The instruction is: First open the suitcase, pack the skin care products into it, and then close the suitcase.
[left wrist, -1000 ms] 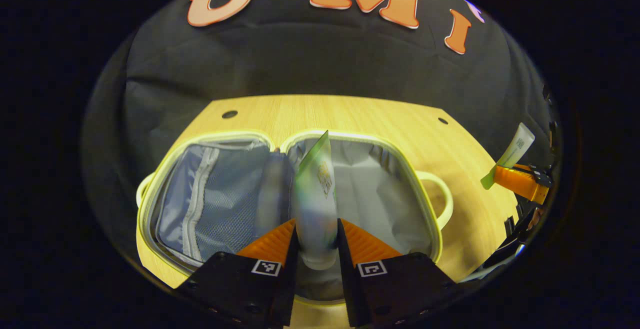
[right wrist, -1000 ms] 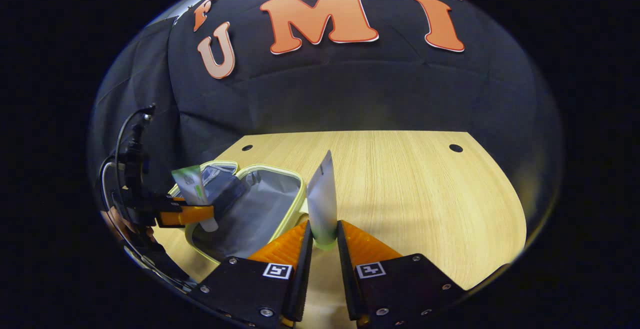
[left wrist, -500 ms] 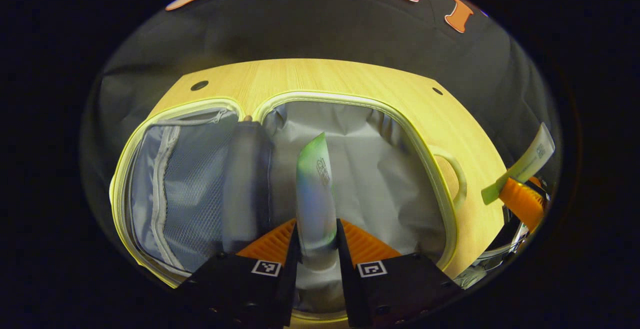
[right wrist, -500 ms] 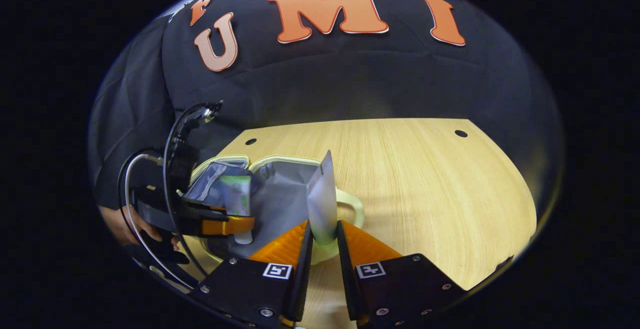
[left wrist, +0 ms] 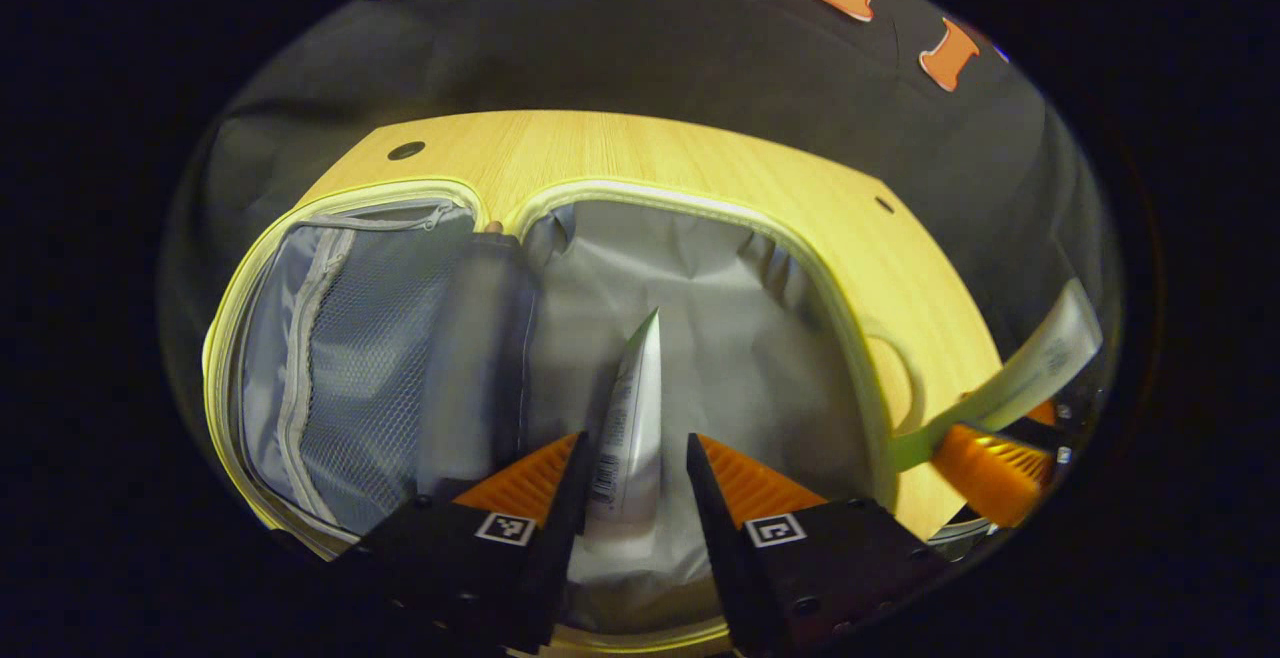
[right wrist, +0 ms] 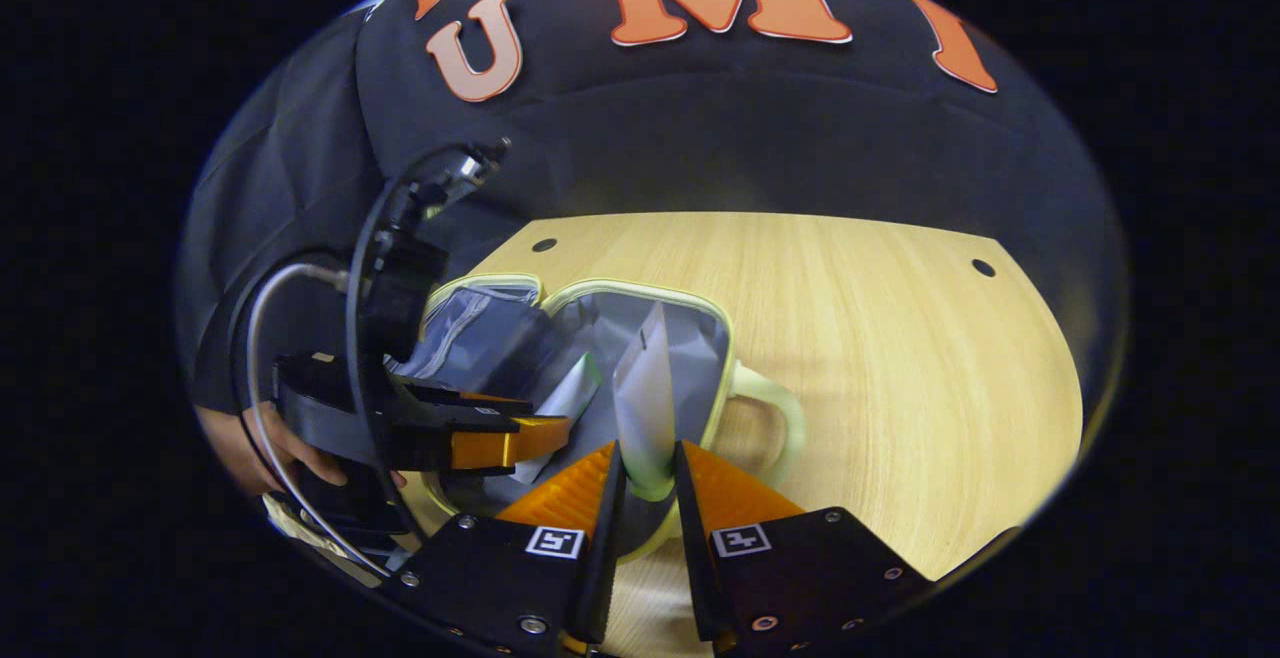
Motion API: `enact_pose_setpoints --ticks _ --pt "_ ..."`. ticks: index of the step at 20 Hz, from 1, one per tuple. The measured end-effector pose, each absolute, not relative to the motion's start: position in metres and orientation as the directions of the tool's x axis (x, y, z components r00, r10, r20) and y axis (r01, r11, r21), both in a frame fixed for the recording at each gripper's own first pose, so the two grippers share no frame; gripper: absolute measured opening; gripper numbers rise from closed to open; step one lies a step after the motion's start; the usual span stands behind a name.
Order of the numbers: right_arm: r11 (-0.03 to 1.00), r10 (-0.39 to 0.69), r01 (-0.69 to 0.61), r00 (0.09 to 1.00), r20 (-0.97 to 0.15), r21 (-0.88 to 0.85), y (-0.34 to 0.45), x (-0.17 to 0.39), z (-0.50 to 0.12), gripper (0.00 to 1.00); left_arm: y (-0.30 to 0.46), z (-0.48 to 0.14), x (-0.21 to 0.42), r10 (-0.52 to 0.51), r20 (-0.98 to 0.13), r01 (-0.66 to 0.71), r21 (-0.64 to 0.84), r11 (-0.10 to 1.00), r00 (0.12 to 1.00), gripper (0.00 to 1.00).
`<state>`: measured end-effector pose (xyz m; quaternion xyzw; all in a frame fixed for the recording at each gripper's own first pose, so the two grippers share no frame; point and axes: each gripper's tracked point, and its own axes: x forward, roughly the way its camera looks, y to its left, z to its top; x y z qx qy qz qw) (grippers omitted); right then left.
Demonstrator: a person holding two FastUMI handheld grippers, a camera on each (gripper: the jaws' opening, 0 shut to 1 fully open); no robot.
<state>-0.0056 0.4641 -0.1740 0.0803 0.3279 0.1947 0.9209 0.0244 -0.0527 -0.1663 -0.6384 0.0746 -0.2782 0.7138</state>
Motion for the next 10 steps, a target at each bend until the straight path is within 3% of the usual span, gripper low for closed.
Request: enact_pose_setpoints --ticks 2,5,10 --pt "0.902 0.432 -0.314 0.678 -0.595 0.297 0.471 -0.004 -0.181 0.33 -0.032 -0.178 0.018 -0.425 0.263 0.298 -0.954 0.017 0.866 0.74" --pt "0.889 0.457 -0.314 0.629 -0.629 0.333 0.479 -0.001 -0.196 0.33 0.003 -0.212 0.007 -0.315 0.244 0.262 -0.965 0.015 0.917 0.84" --pt "0.885 0.464 -0.245 0.535 -0.706 0.396 0.49 0.002 -0.224 0.33 0.066 -0.296 -0.031 -0.181 0.11 0.114 -0.993 0.01 0.977 0.85"
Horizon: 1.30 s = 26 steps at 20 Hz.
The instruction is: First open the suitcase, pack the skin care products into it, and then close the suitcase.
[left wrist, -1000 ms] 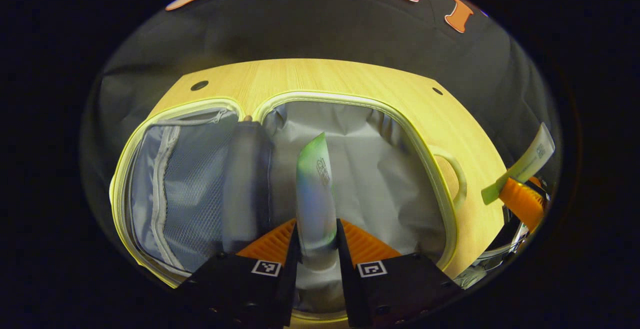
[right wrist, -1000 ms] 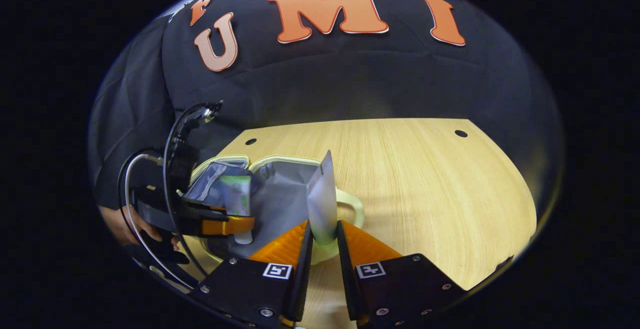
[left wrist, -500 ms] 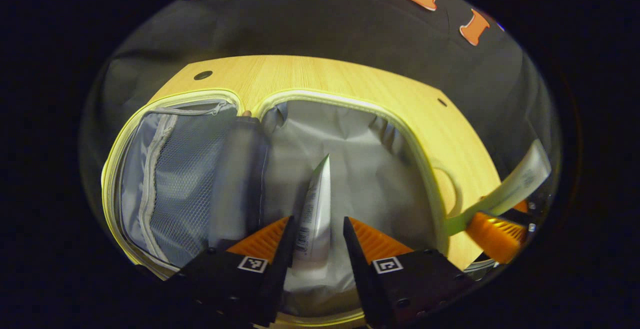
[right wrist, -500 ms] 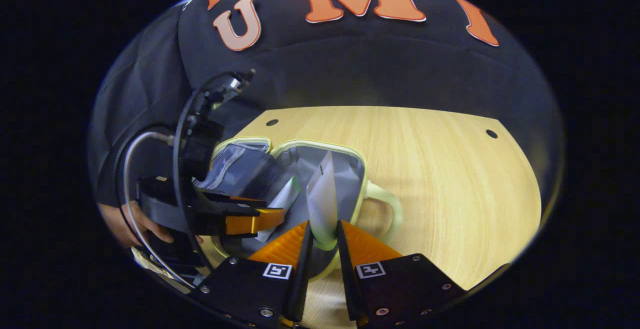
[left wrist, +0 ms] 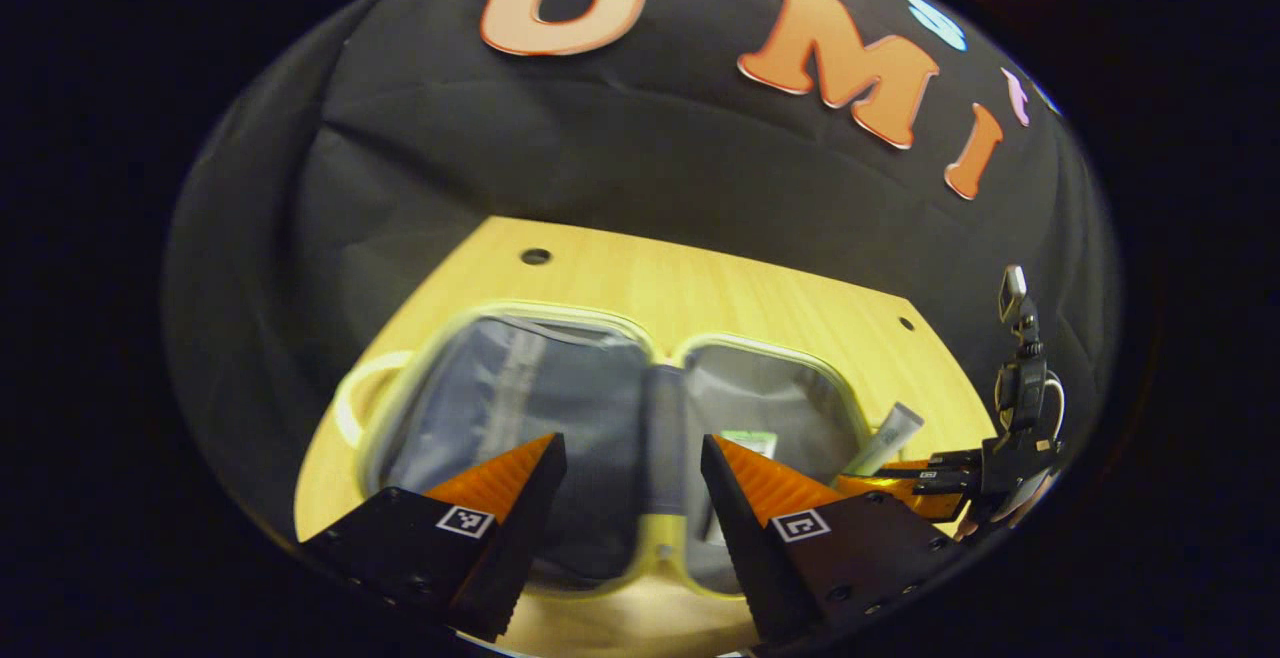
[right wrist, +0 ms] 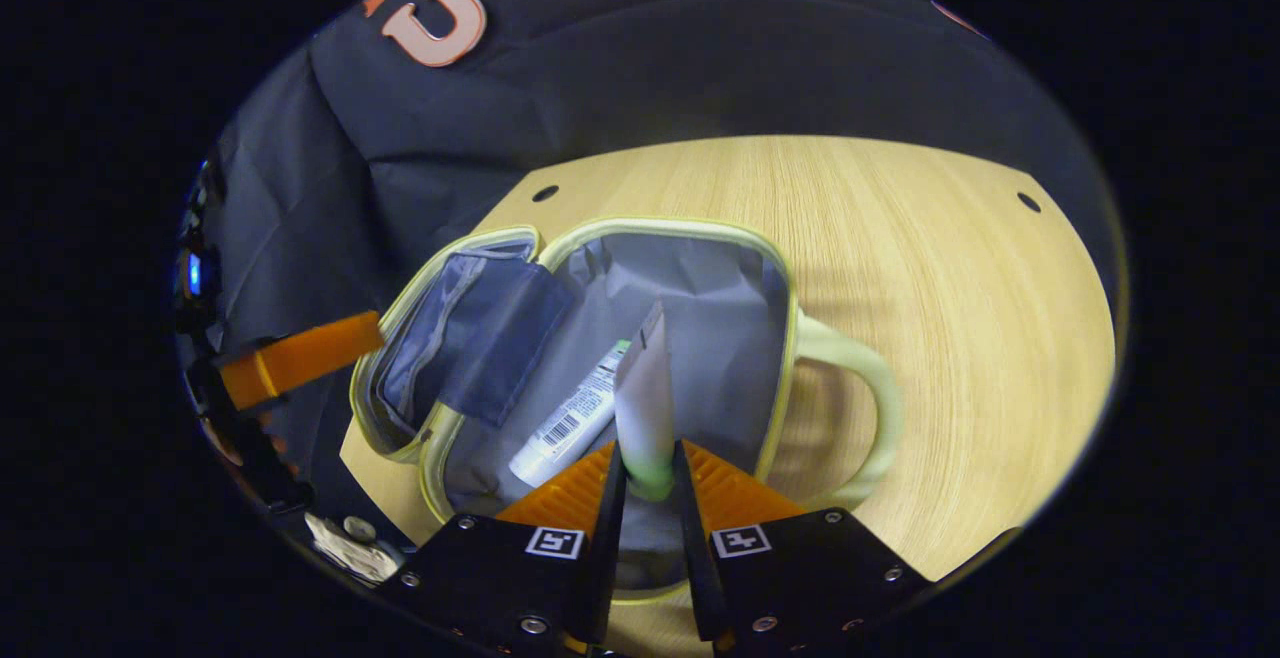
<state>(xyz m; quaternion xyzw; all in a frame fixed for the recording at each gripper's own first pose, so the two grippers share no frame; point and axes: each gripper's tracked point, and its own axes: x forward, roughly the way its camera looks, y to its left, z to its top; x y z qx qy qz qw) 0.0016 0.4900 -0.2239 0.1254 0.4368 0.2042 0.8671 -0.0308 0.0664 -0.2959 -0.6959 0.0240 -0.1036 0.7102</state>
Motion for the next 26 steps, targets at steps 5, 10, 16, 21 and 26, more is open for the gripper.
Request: enact_pose_setpoints --ticks 5,10,16,21,26 --pt "0.887 0.45 -0.148 0.483 -0.751 0.437 0.498 0.008 -0.237 0.33 0.077 -0.376 -0.065 -0.17 -0.011 -0.023 -0.998 -0.066 0.985 0.85" --pt "0.893 0.436 -0.15 0.516 -0.737 0.424 0.498 0.008 -0.231 0.42 0.068 -0.443 -0.055 -0.176 -0.024 -0.072 -0.961 -0.269 0.984 0.86" --pt "0.905 0.418 -0.211 0.591 -0.689 0.368 0.489 -0.005 -0.213 0.69 0.059 -0.497 -0.03 -0.151 -0.023 -0.089 -0.889 -0.449 0.988 0.89" --pt "0.925 0.364 -0.186 0.685 -0.631 0.331 0.463 -0.007 -0.188 0.77 0.039 -0.514 -0.01 -0.148 0.09 -0.025 -0.772 -0.635 0.985 0.89" --pt "0.954 0.268 -0.121 0.756 -0.597 0.275 0.416 -0.009 -0.169 0.8 0.05 -0.511 0.017 -0.034 0.213 0.099 -0.582 -0.807 0.976 0.89"
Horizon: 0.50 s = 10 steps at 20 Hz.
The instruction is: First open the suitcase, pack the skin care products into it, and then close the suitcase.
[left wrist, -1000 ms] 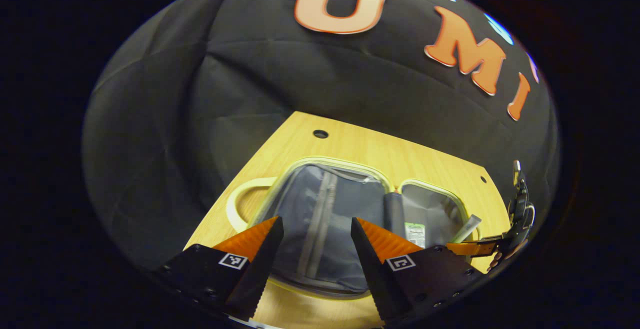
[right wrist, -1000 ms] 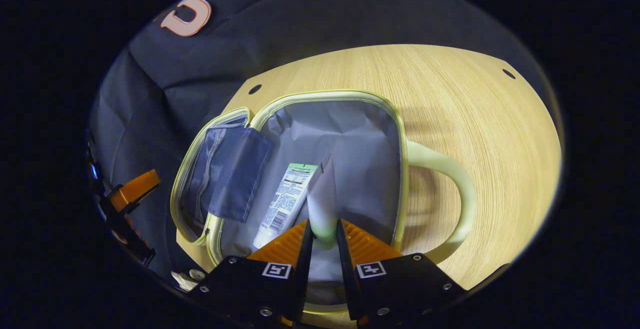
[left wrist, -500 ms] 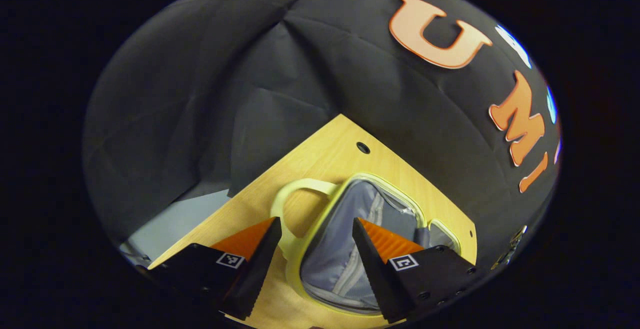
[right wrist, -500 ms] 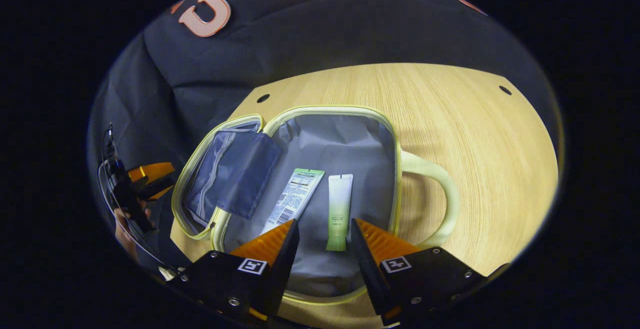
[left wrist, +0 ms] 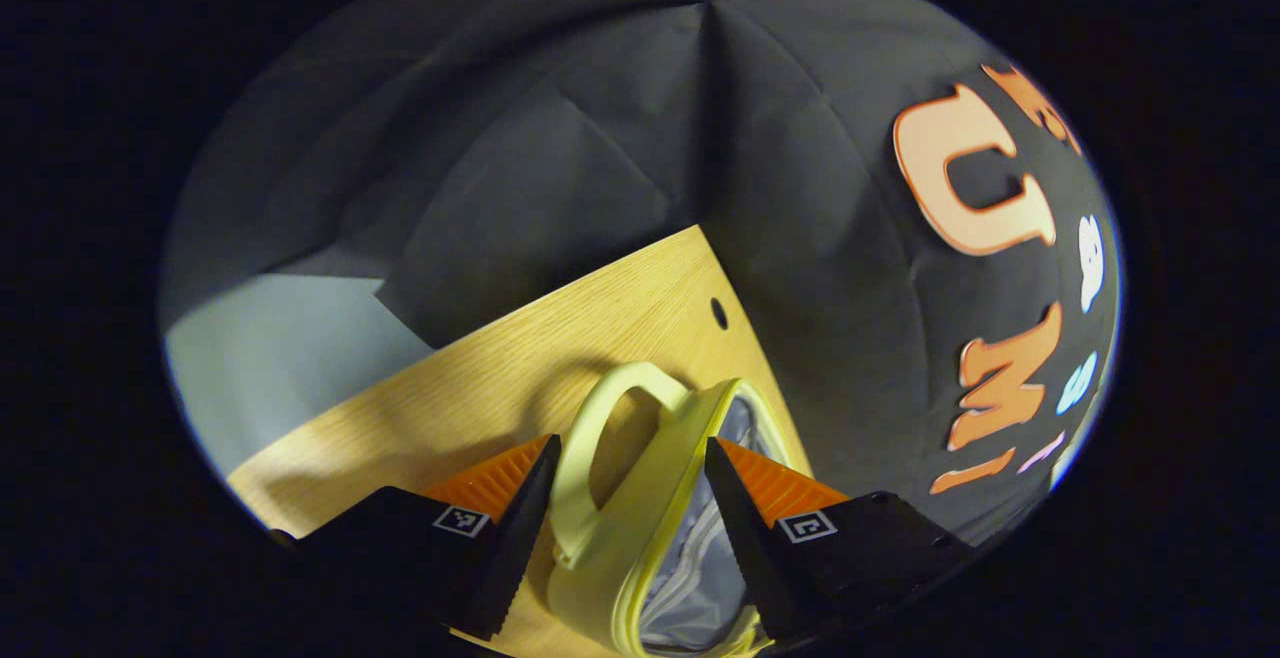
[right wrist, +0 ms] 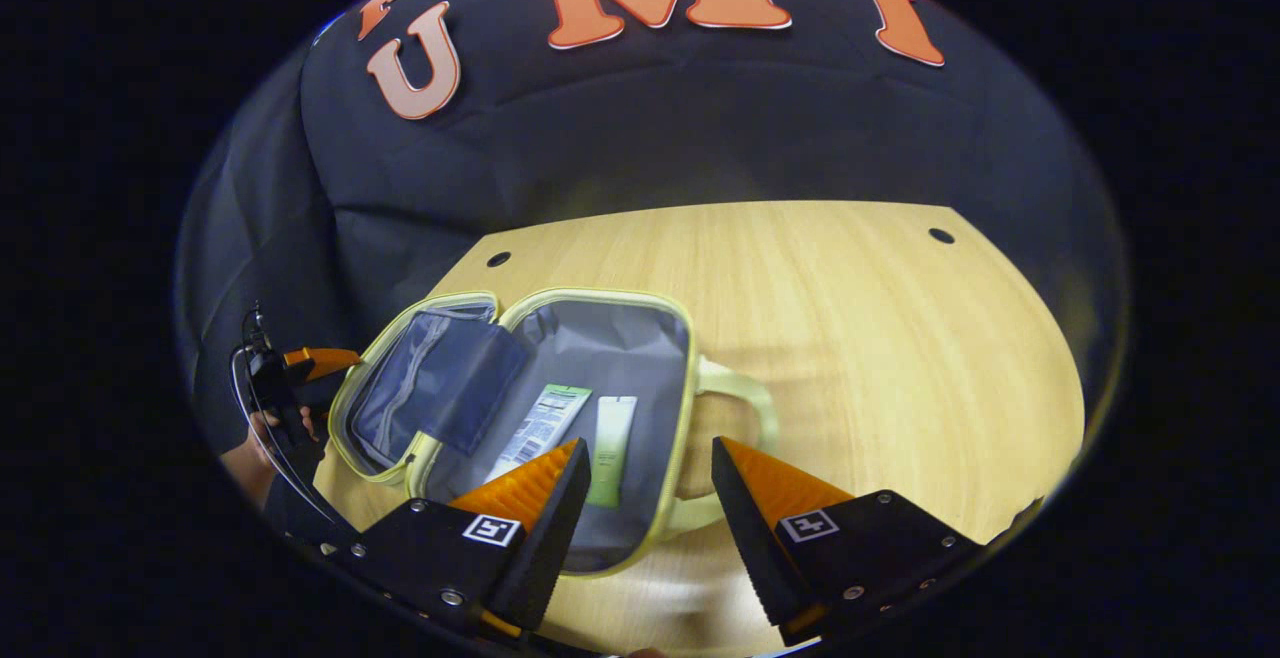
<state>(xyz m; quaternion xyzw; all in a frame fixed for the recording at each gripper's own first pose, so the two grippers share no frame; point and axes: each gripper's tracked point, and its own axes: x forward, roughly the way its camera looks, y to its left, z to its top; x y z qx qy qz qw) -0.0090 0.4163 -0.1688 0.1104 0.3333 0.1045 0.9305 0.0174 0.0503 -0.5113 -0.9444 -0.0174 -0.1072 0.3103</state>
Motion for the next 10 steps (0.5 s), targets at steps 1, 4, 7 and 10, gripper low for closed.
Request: enact_pose_setpoints --ticks 1,4,7,10 --pt "0.957 0.251 -0.106 0.766 -0.592 0.27 0.408 -0.01 -0.164 0.8 0.057 -0.513 0.021 -0.002 0.222 0.121 -0.537 -0.835 0.975 0.89" --pt "0.958 0.222 -0.067 0.789 -0.573 0.279 0.39 -0.013 -0.151 0.8 0.044 -0.538 0.023 -0.036 0.186 0.06 -0.485 -0.873 0.982 0.58" --pt "0.962 0.196 -0.048 0.805 -0.56 0.268 0.372 -0.016 -0.142 0.8 0.057 -0.531 0.014 -0.002 0.215 0.124 -0.571 -0.812 0.977 0.27" --pt "0.965 0.171 -0.025 0.812 -0.559 0.26 0.361 -0.015 -0.144 0.8 0.092 -0.53 0.001 0.036 0.177 0.154 -0.715 -0.682 0.984 0.27"
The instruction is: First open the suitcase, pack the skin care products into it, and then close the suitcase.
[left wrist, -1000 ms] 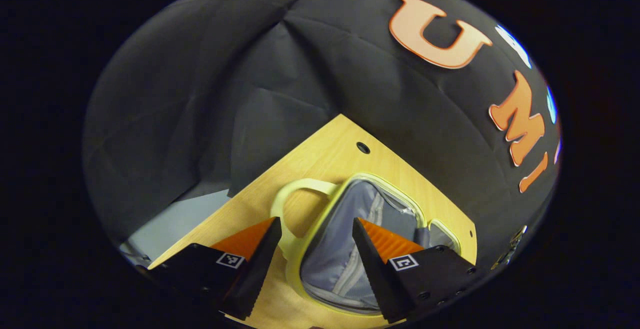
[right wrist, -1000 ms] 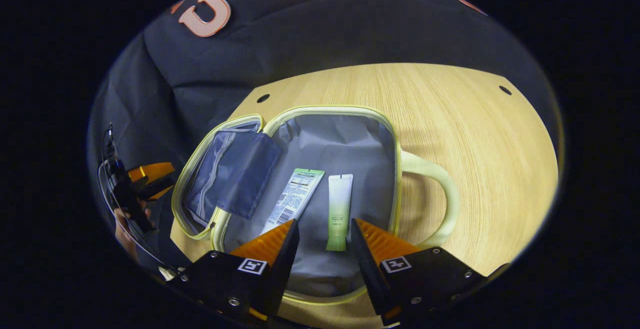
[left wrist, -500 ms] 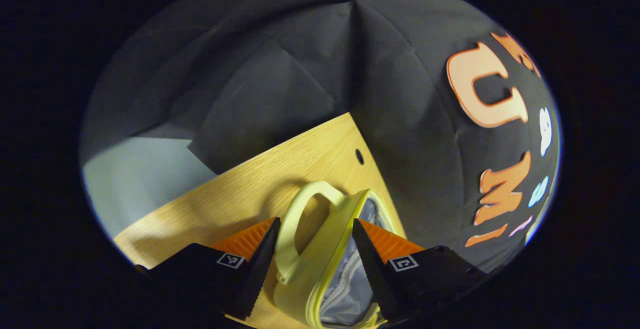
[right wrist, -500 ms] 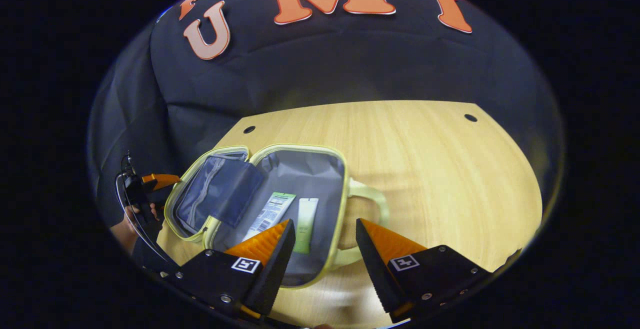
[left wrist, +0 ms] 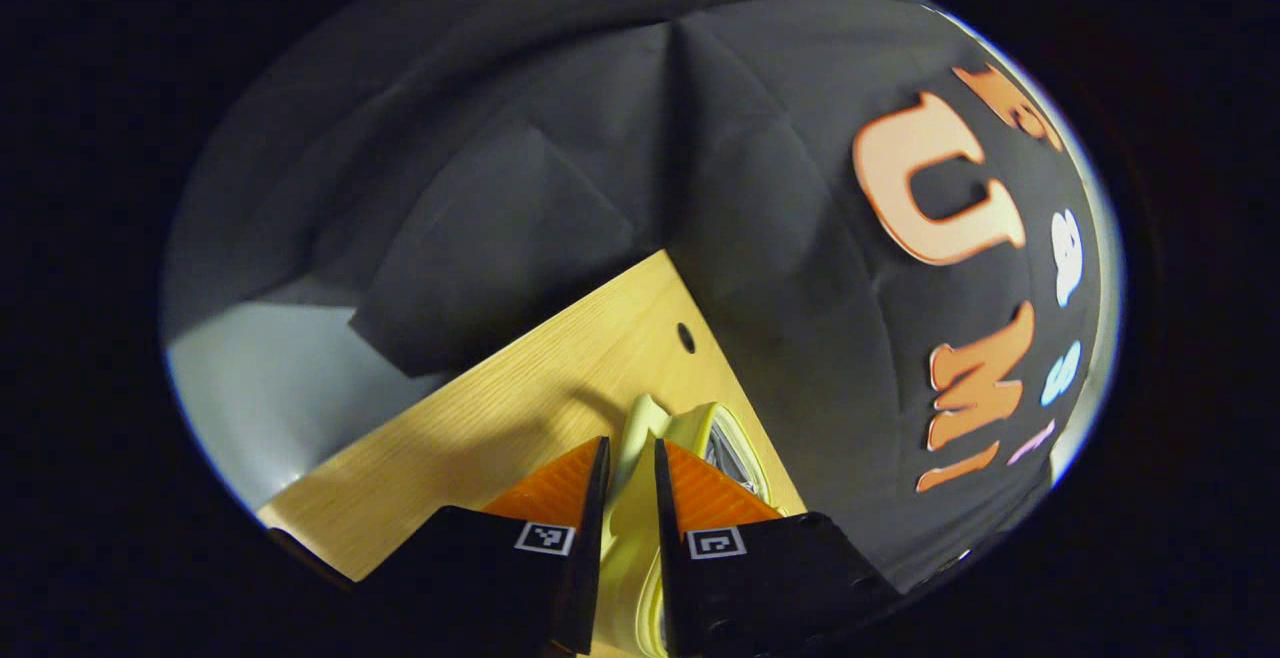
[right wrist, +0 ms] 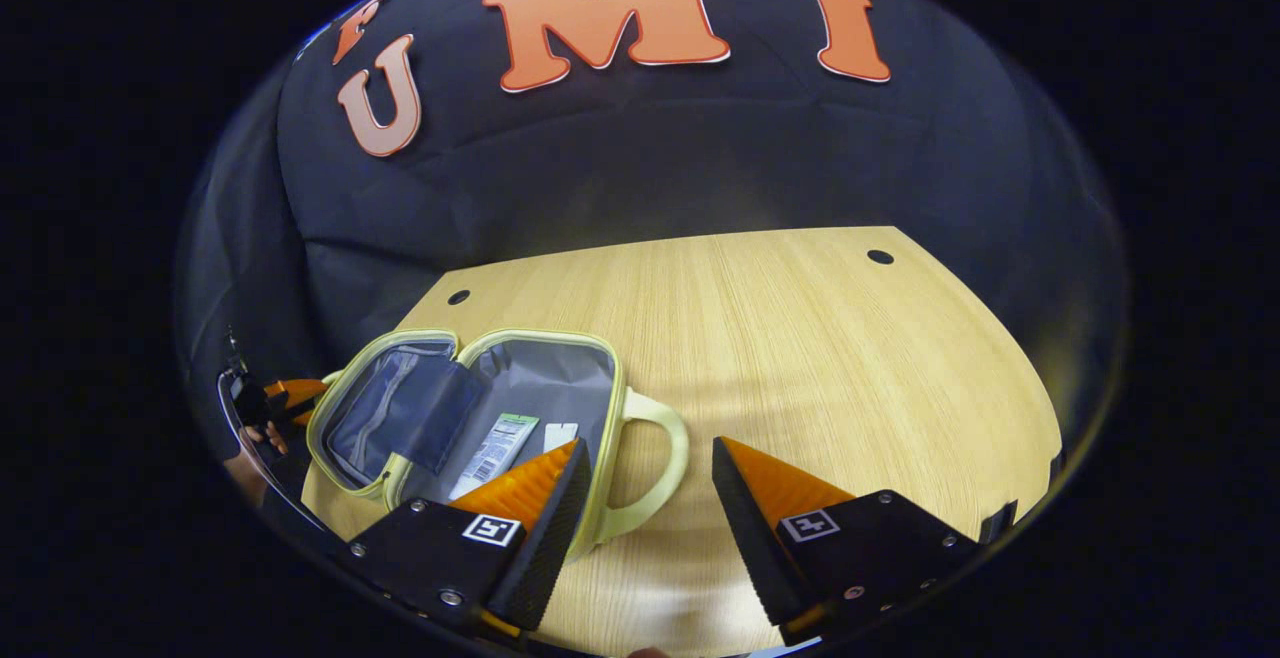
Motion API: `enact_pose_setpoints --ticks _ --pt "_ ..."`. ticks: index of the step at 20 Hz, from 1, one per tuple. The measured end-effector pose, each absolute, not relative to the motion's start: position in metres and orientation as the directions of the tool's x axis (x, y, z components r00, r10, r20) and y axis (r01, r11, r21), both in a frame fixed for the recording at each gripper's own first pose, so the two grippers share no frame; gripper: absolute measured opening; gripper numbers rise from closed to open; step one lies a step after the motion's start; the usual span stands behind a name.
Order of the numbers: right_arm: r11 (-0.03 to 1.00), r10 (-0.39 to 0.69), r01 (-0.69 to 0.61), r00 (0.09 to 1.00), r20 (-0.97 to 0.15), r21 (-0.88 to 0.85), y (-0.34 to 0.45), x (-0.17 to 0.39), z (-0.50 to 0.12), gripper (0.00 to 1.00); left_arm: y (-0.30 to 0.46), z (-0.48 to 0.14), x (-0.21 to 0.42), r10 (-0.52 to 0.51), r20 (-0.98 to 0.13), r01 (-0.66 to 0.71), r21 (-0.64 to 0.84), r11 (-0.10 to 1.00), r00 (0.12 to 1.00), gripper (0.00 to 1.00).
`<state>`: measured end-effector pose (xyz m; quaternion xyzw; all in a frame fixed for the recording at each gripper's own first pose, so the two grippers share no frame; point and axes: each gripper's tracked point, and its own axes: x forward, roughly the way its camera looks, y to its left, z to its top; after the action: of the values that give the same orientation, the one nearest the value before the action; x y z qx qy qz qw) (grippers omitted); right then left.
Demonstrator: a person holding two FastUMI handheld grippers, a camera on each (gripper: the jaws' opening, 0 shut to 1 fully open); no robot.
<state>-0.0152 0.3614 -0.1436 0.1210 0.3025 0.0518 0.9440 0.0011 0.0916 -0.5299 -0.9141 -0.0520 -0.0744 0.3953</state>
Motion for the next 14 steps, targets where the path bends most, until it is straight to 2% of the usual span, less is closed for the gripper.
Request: enact_pose_setpoints --ticks 1,2,6,10,14 --pt "0.965 0.165 -0.019 0.817 -0.552 0.26 0.36 -0.013 -0.145 0.8 0.097 -0.538 -0.016 0.049 0.124 0.125 -0.734 -0.668 0.991 0.27" --pt "0.965 0.161 -0.016 0.822 -0.546 0.261 0.356 -0.011 -0.143 0.8 0.103 -0.528 -0.009 0.033 0.135 0.124 -0.741 -0.66 0.99 0.05" --pt "0.968 0.131 -0.002 0.856 -0.501 0.249 0.331 -0.01 -0.127 0.8 0.162 -0.494 -0.033 0.106 0.131 0.168 -0.808 -0.564 0.986 0.05" --pt "0.972 0.11 0.002 0.879 -0.464 0.234 0.301 -0.01 -0.114 0.8 0.215 -0.451 -0.074 0.183 0.186 0.251 -0.856 -0.452 0.965 0.05" --pt "0.974 0.11 -0.013 0.899 -0.424 0.225 0.272 -0.001 -0.102 0.8 0.253 -0.39 -0.099 0.211 0.229 0.289 -0.899 -0.329 0.95 0.05"
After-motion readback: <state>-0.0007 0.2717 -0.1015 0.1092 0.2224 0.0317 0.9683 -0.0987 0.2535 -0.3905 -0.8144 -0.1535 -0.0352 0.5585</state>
